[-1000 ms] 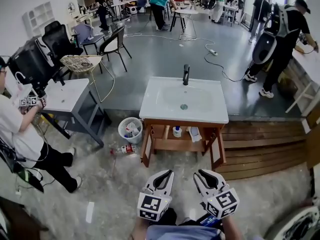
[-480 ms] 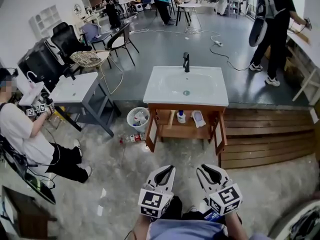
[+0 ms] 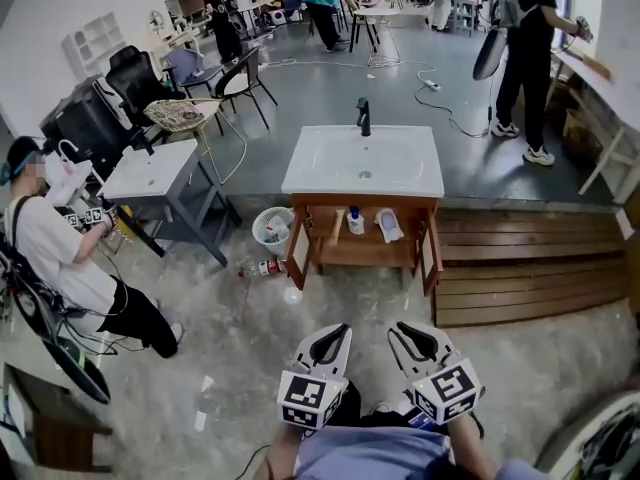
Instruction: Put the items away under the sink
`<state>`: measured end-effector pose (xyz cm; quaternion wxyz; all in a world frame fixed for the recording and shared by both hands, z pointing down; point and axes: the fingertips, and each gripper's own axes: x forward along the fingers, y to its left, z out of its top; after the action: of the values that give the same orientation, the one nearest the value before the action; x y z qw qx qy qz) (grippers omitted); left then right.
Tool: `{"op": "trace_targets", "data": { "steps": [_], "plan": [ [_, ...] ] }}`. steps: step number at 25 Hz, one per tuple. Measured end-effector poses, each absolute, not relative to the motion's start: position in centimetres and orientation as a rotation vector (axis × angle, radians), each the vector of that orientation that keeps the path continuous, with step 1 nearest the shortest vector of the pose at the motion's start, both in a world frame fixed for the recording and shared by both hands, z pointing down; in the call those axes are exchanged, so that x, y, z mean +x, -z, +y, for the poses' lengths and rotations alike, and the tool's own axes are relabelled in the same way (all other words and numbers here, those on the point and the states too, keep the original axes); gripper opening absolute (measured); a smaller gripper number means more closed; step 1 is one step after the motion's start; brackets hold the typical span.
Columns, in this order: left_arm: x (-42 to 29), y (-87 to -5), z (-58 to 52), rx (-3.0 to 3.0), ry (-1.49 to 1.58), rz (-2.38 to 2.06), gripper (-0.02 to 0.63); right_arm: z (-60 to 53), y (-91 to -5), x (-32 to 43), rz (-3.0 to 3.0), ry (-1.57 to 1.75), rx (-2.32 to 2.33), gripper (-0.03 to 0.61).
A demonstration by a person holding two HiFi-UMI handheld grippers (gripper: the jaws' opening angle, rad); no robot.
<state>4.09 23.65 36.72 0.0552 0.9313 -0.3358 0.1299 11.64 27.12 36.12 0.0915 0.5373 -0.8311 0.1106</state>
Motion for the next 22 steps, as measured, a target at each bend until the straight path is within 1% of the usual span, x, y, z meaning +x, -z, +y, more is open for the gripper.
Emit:
{"op": "trace_targets", "data": {
  "steps": [10,22],
  "plan": [
    [4.56,-36.27,24.69,2.859,-0.412,-1.005,0.018,27.71,-35.27,11.49,-2.479,-0.290,1.592,0.061],
    [4.77,-36.14,24.26,2.876,-0.418,-0.997,0.018,27.20,-35.12,11.89,-2.468,-0.283,1.622,0.061]
  ]
}}
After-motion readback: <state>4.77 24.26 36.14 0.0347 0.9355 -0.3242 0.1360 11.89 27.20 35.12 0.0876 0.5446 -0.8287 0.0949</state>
